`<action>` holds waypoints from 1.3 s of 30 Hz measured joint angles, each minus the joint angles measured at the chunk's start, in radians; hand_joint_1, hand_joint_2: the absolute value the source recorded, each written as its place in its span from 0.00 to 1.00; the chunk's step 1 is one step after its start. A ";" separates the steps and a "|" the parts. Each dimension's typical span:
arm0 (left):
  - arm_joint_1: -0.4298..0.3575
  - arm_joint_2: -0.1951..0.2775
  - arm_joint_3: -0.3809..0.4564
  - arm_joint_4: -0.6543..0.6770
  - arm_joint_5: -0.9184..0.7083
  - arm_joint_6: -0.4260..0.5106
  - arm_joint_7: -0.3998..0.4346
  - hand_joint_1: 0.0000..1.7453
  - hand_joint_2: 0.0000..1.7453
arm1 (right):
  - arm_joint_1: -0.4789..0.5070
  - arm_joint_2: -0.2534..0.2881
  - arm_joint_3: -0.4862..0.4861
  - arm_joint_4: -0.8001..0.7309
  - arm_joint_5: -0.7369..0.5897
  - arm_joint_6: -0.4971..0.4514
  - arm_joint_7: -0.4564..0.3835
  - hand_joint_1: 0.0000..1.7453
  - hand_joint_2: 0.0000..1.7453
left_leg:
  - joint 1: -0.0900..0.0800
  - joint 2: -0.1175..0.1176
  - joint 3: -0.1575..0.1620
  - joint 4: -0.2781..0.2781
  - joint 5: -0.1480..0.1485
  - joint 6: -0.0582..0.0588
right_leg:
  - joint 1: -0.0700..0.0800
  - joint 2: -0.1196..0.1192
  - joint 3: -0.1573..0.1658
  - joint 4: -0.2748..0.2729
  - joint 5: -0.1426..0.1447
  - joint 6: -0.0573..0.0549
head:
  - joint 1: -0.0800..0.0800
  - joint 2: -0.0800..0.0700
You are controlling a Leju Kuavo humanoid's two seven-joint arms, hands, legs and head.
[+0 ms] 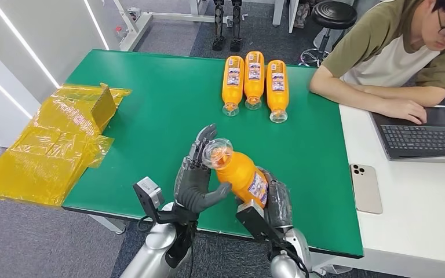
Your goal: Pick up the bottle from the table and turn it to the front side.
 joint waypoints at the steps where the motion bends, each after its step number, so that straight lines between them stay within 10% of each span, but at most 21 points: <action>1: -0.001 0.000 -0.004 0.000 -0.002 -0.006 0.002 0.00 1.00 | 0.005 0.000 0.001 -0.003 0.016 0.017 0.015 1.00 1.00 | 0.000 0.000 0.000 0.000 0.000 0.000 | 0.000 0.000 0.000 0.000 0.000 0.000 | 0.000 0.000; 15: -0.001 -0.001 -0.008 -0.004 -0.030 -0.055 0.030 0.00 1.00 | 0.021 0.000 0.014 -0.042 0.115 0.164 0.065 1.00 1.00 | 0.000 0.000 0.000 0.000 0.000 0.000 | 0.000 0.000 0.000 0.000 0.000 0.000 | 0.000 0.000; 17: -0.001 -0.001 -0.009 -0.004 -0.034 -0.055 0.033 0.22 1.00 | 0.021 0.000 0.017 -0.045 0.114 0.168 0.057 1.00 1.00 | 0.000 0.000 0.000 0.000 0.000 0.000 | 0.000 0.000 0.000 0.000 0.000 0.000 | 0.000 0.000; 19: -0.001 -0.002 -0.009 -0.004 -0.037 -0.055 0.033 0.71 1.00 | 0.021 0.001 0.017 -0.046 0.109 0.170 0.050 1.00 1.00 | 0.000 0.000 0.000 0.000 0.000 0.000 | 0.000 0.000 0.000 0.000 0.000 0.000 | 0.000 0.000; 21: -0.002 -0.002 -0.010 -0.004 -0.039 -0.052 0.034 1.00 1.00 | 0.021 0.001 0.018 -0.047 0.103 0.171 0.041 1.00 1.00 | 0.000 0.000 0.000 0.000 0.000 0.000 | 0.000 0.000 0.000 0.000 0.000 0.000 | 0.000 0.000; 30: -0.003 -0.002 -0.014 -0.004 -0.044 -0.020 0.045 1.00 1.00 | 0.021 0.008 0.022 -0.062 0.084 0.186 0.028 1.00 1.00 | 0.000 0.000 0.000 0.000 0.000 0.000 | 0.000 0.000 0.000 0.000 0.000 0.000 | 0.000 0.000; 33: -0.002 -0.002 -0.014 -0.004 -0.044 -0.008 0.045 1.00 1.00 | 0.023 0.008 0.023 -0.068 0.094 0.193 0.042 0.68 1.00 | 0.000 0.000 0.000 0.000 0.000 0.000 | 0.000 0.000 0.000 0.000 0.000 0.000 | 0.000 0.000; 35: -0.002 -0.002 -0.014 -0.004 -0.044 -0.002 0.046 1.00 1.00 | 0.025 0.008 0.023 -0.070 0.102 0.195 0.049 0.24 1.00 | 0.000 0.000 0.000 0.000 0.000 0.000 | 0.000 0.000 0.000 0.000 0.000 0.000 | 0.000 0.000; 37: -0.002 -0.002 -0.014 -0.004 -0.044 0.002 0.046 1.00 1.00 | 0.028 0.008 0.023 -0.073 0.108 0.196 0.054 0.00 1.00 | 0.000 0.000 0.000 0.000 0.000 0.000 | 0.000 0.000 0.000 0.000 0.000 0.000 | 0.000 0.000; 39: -0.002 -0.003 -0.014 -0.004 -0.044 0.009 0.046 1.00 1.00 | 0.033 0.009 0.024 -0.077 0.111 0.192 0.054 0.00 1.00 | 0.000 0.000 0.000 0.000 0.000 0.000 | 0.000 0.000 0.000 0.000 0.000 0.000 | 0.000 0.000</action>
